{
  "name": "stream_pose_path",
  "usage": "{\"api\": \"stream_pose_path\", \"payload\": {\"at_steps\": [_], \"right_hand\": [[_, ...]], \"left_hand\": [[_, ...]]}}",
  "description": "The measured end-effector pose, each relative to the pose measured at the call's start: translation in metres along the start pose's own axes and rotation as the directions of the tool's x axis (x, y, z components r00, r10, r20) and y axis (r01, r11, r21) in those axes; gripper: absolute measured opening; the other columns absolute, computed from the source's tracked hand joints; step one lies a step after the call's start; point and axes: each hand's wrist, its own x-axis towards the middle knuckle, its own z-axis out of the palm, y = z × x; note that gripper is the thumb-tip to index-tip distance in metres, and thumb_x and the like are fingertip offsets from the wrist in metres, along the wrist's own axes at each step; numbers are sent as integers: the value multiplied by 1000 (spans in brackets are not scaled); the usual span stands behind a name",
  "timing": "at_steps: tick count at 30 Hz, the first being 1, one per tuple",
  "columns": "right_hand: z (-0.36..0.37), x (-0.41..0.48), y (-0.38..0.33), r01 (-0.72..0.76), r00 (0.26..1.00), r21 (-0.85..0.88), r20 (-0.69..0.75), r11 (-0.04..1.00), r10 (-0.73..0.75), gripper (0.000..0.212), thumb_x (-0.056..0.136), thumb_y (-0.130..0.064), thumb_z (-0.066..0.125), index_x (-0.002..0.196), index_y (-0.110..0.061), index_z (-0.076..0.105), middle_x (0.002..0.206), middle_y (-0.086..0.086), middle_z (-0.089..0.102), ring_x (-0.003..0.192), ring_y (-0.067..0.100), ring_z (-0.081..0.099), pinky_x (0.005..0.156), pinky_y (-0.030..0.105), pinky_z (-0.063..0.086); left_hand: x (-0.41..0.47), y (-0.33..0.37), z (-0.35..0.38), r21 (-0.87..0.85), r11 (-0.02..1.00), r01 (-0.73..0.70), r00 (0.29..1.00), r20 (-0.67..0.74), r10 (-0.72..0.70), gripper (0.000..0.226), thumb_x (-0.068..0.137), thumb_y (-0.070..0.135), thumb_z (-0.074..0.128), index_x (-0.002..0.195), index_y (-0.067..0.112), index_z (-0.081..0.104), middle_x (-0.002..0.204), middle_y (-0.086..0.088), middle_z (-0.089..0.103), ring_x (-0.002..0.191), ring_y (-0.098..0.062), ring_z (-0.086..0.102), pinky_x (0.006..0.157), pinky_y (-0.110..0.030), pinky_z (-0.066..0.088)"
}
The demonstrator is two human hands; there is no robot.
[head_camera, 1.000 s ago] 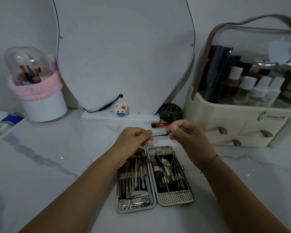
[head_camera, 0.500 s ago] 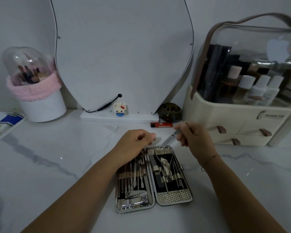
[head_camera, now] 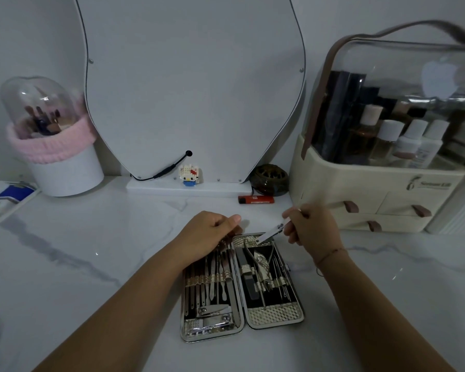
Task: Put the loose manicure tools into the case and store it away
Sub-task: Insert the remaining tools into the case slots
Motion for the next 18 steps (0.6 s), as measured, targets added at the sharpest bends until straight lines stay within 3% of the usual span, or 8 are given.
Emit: {"api": "stream_pose_path", "payload": {"at_steps": [4,7,10,18], "right_hand": [[-3,0,-3,-54,997,91,51,994,50,19,89,-7,47,80,-4,64,55,8,60,32,6,49,36,14,39],[-3,-1,-3,-36,999,68,38,997,33,23,89,-5,42,81,-5,64,56,7,60,33,5,49,36,13,39],[-2,-2,-3,-41,998,81,52,996,36,25,90,-3,40,83,-2,64,56,9,60,33,6,49,36,13,39],[-1,-3,-3,-16,977,48,215,999,5,20,90,-5,46,83,0,64,56,7,58,35,5,46,38,12,39]], "left_hand": [[0,-1,0,-15,1000,6,1000,7,-6,42,90,54,44,92,27,75,103,-12,72,100,-24,64,78,-18,41],[1,-2,0,-18,1000,8,1000,14,-7,41,90,54,44,91,27,76,103,-12,72,100,-23,64,78,-18,41],[1,-1,-1,-18,1000,4,1000,15,-4,41,91,52,44,91,27,76,102,-2,73,100,-16,64,80,-15,39],[1,0,-1,-3,1000,9,1000,19,-9,42,92,51,43,93,25,76,102,-5,72,98,-18,63,78,-14,39]]}}
